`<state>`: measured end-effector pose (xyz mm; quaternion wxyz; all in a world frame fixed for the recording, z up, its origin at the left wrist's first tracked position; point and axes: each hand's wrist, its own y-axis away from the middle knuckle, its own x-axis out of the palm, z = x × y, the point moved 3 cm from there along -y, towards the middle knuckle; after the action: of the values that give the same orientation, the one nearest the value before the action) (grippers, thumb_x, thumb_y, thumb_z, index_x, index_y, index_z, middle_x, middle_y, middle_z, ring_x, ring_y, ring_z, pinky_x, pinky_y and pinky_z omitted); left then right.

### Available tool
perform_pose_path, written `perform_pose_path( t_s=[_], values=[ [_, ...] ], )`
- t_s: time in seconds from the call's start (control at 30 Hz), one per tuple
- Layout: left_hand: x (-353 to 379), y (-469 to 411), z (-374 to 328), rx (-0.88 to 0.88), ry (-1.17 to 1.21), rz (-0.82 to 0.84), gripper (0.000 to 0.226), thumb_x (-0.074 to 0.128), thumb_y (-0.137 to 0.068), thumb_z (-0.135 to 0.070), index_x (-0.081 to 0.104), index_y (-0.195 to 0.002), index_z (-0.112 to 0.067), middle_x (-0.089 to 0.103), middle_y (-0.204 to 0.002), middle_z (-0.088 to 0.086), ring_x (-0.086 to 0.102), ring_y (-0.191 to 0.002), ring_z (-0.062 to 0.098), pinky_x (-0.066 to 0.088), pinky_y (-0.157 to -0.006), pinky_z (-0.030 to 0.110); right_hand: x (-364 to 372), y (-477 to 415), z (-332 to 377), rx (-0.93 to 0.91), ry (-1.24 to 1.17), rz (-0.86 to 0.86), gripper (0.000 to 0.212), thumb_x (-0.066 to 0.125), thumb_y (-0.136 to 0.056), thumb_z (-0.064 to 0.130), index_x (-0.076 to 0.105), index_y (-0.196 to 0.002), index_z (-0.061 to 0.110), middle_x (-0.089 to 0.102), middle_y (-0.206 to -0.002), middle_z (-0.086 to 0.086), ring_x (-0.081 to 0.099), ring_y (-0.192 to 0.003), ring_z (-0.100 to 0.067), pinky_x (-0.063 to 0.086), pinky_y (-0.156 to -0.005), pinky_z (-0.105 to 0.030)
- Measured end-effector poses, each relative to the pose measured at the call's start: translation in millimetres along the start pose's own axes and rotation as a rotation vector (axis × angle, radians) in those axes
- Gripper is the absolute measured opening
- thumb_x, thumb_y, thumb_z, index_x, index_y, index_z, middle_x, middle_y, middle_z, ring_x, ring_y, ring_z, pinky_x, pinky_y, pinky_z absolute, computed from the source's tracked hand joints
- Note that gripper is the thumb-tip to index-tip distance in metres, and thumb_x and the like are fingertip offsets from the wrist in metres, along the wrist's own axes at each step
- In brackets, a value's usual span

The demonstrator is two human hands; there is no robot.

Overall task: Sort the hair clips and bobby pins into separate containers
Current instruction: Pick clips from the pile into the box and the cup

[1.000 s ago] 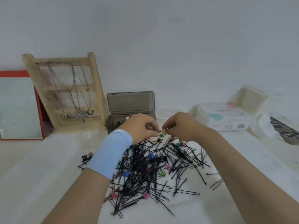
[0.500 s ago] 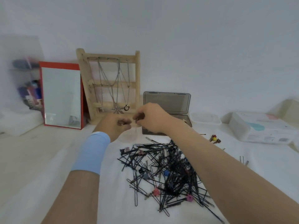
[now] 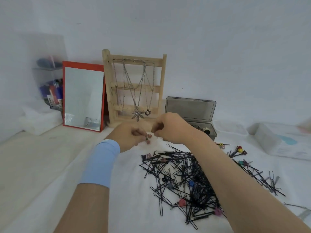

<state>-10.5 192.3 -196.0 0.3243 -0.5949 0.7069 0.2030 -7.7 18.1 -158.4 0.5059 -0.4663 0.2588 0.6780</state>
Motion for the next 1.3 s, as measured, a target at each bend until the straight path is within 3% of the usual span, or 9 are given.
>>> perform_pose_path(
  t_s=[0.13, 0.33, 0.4, 0.5, 0.6, 0.67, 0.93, 1.13, 1.3],
  values=[
    [11, 11, -1, -0.064, -0.088, 0.206, 0.012, 0.081, -0.078, -0.029, 0.077, -0.088, -0.035, 0.068, -0.078, -0.025, 0.063, -0.069, -0.009, 0.045, -0.07, 0.011, 10, 20, -1, 0.063, 0.096, 0.24, 0.012, 0.078, -0.08, 0.016, 0.077, -0.091, 0.021, 0.072, -0.079, 0.011, 0.07, -0.06, -0.008, 0.059, -0.065, -0.023],
    [19, 11, -3, -0.103, -0.24, 0.28, 0.024, 0.081, -0.076, -0.027, 0.077, -0.099, -0.035, 0.069, -0.085, -0.021, 0.063, -0.087, 0.001, 0.047, -0.081, 0.019, 25, 30, -4, 0.07, 0.137, 0.334, 0.023, 0.082, -0.077, 0.02, 0.077, -0.098, 0.027, 0.073, -0.094, 0.008, 0.07, -0.084, -0.012, 0.059, -0.082, -0.031],
    [20, 9, -4, -0.119, -0.237, 0.28, 0.024, 0.079, -0.078, -0.026, 0.076, -0.1, -0.035, 0.07, -0.085, -0.022, 0.065, -0.09, 0.004, 0.051, -0.087, 0.023, 21, 30, -6, 0.057, 0.118, 0.322, 0.022, 0.076, -0.081, 0.019, 0.077, -0.101, 0.029, 0.074, -0.094, 0.008, 0.068, -0.086, -0.01, 0.057, -0.084, -0.03],
    [21, 8, -2, -0.126, -0.171, 0.321, 0.026, 0.075, -0.084, -0.025, 0.073, -0.108, -0.035, 0.071, -0.086, -0.018, 0.066, -0.08, 0.007, 0.053, -0.077, 0.023, 15, 31, -9, 0.069, 0.075, 0.324, 0.024, 0.063, -0.091, 0.016, 0.075, -0.109, 0.026, 0.076, -0.086, 0.004, 0.069, -0.082, -0.007, 0.054, -0.083, -0.027],
    [24, 7, -4, -0.103, -0.188, 0.335, 0.019, 0.074, -0.085, -0.029, 0.076, -0.102, -0.037, 0.062, -0.079, -0.024, 0.062, -0.075, 0.01, 0.054, -0.073, 0.024, 11, 30, -15, 0.093, 0.001, 0.292, 0.022, 0.057, -0.096, 0.017, 0.075, -0.107, 0.024, 0.076, -0.082, 0.003, 0.066, -0.066, 0.004, 0.047, -0.063, -0.012],
    [26, 6, -5, -0.089, -0.218, 0.319, 0.013, 0.075, -0.084, -0.029, 0.077, -0.094, -0.037, 0.058, -0.075, -0.027, 0.06, -0.074, 0.008, 0.055, -0.075, 0.026, 11, 27, -16, 0.09, -0.04, 0.258, 0.017, 0.06, -0.097, 0.018, 0.075, -0.103, 0.021, 0.074, -0.079, 0.007, 0.064, -0.058, 0.006, 0.042, -0.053, -0.009],
    [4, 10, -7, -0.107, -0.065, 0.235, 0.009, 0.077, -0.083, -0.024, 0.074, -0.091, -0.022, 0.065, -0.066, -0.012, 0.06, -0.058, 0.004, 0.053, -0.059, 0.017, 9, 14, -22, 0.084, -0.151, -0.046, 0.01, 0.062, -0.094, 0.016, 0.064, -0.087, 0.023, 0.068, -0.081, 0.001, 0.071, -0.06, -0.016, 0.06, -0.069, -0.036],
    [-4, -5, -15, 0.028, 0.016, -0.158, 0.008, 0.072, -0.088, -0.026, 0.071, -0.095, -0.03, 0.069, -0.087, -0.012, 0.059, -0.067, -0.002, 0.042, -0.065, 0.018, 14, 12, -22, 0.048, -0.212, -0.058, 0.02, 0.056, -0.097, 0.011, 0.062, -0.113, 0.023, 0.066, -0.09, 0.0, 0.064, -0.057, -0.014, 0.057, -0.068, -0.035],
    [19, -8, -15, 0.056, -0.046, -0.129, 0.023, 0.073, -0.086, -0.021, 0.071, -0.108, -0.027, 0.067, -0.099, -0.015, 0.057, -0.07, -0.002, 0.043, -0.066, 0.014, -5, 22, -24, 0.03, -0.193, -0.024, 0.014, 0.063, -0.092, 0.007, 0.07, -0.095, 0.019, 0.07, -0.082, 0.004, 0.058, -0.047, -0.001, 0.046, -0.05, -0.012]
  ],
)
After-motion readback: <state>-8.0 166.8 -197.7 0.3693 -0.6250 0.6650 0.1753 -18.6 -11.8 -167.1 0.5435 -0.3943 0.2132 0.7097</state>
